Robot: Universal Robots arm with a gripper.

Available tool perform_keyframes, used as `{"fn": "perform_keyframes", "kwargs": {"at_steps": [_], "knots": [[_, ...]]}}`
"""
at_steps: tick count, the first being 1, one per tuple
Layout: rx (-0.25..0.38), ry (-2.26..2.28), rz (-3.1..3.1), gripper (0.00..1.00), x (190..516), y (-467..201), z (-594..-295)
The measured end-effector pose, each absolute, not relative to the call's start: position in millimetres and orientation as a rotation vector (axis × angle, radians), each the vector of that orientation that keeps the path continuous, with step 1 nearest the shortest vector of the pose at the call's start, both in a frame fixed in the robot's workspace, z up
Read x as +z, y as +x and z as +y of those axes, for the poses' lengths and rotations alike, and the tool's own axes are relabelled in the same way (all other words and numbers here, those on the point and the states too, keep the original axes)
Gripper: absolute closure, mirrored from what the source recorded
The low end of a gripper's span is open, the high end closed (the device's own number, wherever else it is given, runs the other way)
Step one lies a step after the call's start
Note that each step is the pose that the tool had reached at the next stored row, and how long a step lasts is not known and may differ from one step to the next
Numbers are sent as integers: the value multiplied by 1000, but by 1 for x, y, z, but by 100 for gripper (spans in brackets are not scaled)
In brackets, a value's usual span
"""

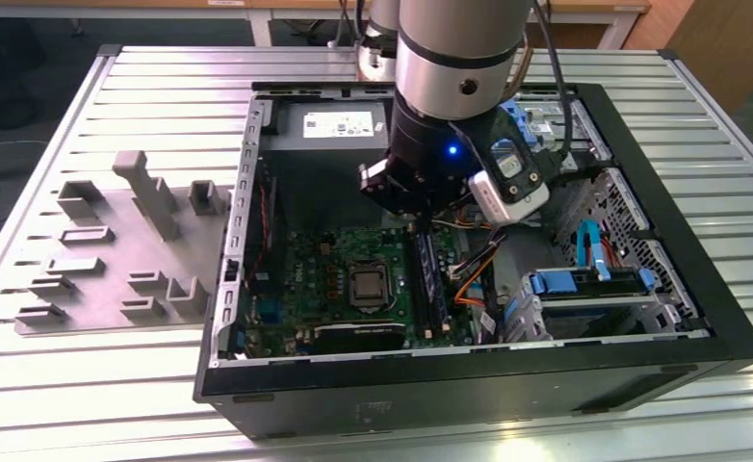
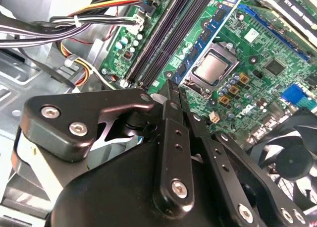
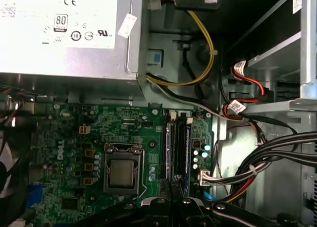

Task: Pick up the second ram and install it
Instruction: 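Insert the second ram into the second slot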

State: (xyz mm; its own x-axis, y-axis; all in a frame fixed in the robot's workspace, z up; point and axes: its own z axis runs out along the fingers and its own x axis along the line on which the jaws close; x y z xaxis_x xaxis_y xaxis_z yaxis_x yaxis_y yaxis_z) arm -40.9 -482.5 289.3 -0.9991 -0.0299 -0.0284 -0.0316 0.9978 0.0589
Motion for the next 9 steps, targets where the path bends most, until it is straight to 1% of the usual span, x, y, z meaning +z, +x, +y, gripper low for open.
{"fn": "perform_keyframes", "kwargs": {"at_steps": [9], "knots": [[92,-48,3112,88,283,-41,-482]]}}
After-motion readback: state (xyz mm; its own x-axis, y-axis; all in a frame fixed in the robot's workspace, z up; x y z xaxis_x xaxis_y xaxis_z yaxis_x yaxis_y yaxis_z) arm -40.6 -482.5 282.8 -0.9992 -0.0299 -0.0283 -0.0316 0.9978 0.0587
